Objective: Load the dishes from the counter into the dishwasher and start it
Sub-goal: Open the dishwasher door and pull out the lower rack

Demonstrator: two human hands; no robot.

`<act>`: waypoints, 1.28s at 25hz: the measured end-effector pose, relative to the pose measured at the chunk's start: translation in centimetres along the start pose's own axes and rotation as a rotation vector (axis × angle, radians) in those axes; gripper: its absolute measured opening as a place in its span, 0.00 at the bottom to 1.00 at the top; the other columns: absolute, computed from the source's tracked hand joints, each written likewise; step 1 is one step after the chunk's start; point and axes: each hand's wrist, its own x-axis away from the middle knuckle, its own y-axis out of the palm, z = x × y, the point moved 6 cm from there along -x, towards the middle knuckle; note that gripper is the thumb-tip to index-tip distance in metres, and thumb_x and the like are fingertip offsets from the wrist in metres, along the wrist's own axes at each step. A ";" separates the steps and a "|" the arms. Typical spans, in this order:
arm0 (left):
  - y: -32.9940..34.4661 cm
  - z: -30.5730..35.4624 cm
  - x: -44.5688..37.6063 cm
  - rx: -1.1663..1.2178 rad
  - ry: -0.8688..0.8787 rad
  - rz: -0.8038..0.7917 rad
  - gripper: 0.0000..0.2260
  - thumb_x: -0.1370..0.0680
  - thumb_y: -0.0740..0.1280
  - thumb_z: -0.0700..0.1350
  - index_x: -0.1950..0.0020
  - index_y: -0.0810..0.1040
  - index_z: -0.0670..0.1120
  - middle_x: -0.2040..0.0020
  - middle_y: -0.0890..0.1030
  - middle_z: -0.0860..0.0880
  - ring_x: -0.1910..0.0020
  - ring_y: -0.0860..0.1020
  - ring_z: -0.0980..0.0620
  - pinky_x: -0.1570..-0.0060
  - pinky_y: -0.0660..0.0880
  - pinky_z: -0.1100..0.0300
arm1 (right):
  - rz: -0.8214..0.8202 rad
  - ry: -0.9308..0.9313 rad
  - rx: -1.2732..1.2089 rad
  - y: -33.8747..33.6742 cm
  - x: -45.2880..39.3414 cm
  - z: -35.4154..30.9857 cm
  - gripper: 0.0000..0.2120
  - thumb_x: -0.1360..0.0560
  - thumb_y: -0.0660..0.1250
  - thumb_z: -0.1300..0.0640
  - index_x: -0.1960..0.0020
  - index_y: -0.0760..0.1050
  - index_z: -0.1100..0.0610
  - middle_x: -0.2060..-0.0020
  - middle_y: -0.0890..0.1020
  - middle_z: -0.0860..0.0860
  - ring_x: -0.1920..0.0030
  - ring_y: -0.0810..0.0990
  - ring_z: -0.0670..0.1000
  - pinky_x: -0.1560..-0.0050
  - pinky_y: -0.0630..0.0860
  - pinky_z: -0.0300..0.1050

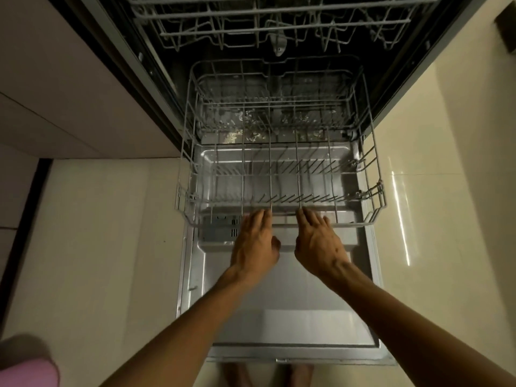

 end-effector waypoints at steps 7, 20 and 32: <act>2.3 0.4 7.8 0.042 -0.036 -0.072 0.29 0.17 0.58 0.49 0.20 0.50 0.44 0.21 0.54 0.46 0.22 0.51 0.48 0.23 0.52 0.56 | -0.098 0.064 -0.046 4.1 7.3 -0.2 0.31 0.19 0.53 0.59 0.21 0.43 0.57 0.21 0.47 0.55 0.21 0.44 0.53 0.23 0.40 0.50; 4.1 0.3 14.6 0.034 -0.076 -0.164 0.26 0.16 0.56 0.51 0.21 0.53 0.46 0.21 0.56 0.48 0.21 0.51 0.51 0.25 0.44 0.58 | -0.285 0.077 -0.043 7.1 14.4 -0.6 0.30 0.17 0.52 0.57 0.21 0.41 0.57 0.21 0.44 0.54 0.21 0.42 0.53 0.25 0.38 0.50; 2.7 0.7 16.4 0.107 -0.147 -0.171 0.28 0.16 0.54 0.54 0.20 0.51 0.45 0.20 0.51 0.48 0.21 0.48 0.52 0.29 0.38 0.61 | -0.249 0.037 -0.011 4.1 15.0 -1.8 0.28 0.16 0.45 0.46 0.20 0.46 0.57 0.21 0.51 0.54 0.21 0.48 0.52 0.26 0.38 0.48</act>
